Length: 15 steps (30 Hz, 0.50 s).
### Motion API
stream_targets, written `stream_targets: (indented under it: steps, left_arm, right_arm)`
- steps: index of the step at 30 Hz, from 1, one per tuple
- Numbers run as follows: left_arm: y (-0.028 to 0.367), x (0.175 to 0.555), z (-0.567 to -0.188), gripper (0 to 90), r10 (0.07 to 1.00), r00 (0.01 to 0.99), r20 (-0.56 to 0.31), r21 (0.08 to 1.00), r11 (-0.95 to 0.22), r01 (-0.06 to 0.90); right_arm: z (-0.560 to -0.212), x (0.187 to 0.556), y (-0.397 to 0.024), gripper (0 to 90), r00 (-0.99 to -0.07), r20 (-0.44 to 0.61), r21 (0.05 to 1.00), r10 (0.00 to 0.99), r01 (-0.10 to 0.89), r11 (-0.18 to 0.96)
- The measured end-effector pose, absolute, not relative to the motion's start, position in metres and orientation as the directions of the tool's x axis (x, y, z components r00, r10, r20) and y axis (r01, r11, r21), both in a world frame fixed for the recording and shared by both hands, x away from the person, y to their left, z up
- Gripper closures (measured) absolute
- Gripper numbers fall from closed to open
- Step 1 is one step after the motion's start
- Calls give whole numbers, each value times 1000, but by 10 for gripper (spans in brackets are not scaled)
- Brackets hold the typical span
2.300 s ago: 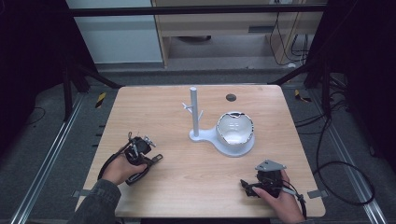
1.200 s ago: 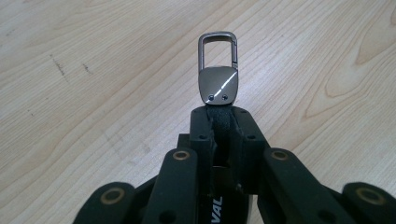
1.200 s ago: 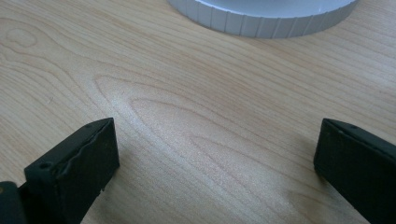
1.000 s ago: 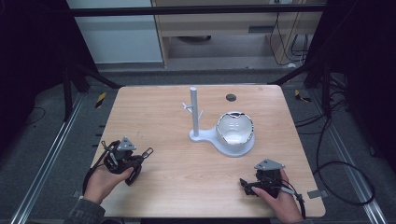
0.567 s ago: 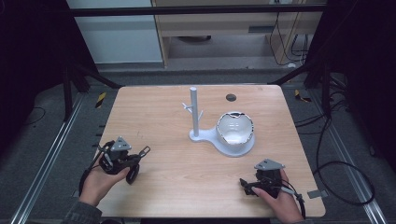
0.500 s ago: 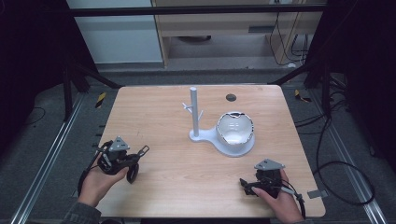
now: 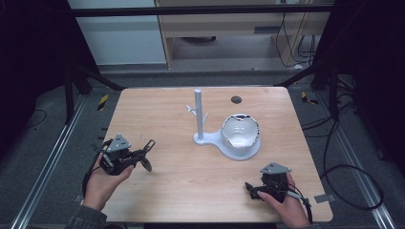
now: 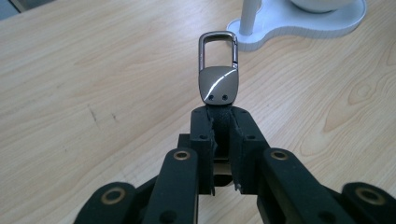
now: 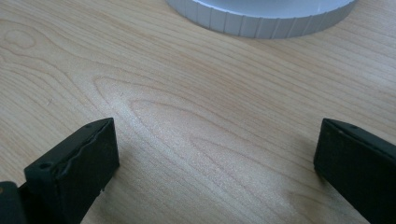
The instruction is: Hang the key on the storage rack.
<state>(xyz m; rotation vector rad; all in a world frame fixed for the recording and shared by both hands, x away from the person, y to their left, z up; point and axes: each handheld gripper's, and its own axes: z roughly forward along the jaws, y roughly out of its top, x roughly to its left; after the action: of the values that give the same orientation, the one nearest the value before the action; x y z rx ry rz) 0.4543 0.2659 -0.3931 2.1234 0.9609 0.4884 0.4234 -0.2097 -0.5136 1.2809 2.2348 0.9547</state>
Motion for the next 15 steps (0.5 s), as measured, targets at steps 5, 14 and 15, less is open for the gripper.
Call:
stream_targets:
  steps: [5, 14, 15]
  left_arm:
    - [259, 456, -390, 803, 758, 652, 32, 773, -432, 464]
    - [251, 455, -385, 803, 753, 657, 14, 800, -403, 444]
    - [249, 455, -384, 803, 753, 658, 12, 806, -396, 439]
  right_arm:
    - [-514, 423, -210, 3, -505, -1, 723, 863, 596, 349]
    - [-514, 423, -210, 3, -504, -1, 723, 864, 597, 349]
    - [-514, 423, -210, 3, -504, -1, 723, 864, 596, 349]
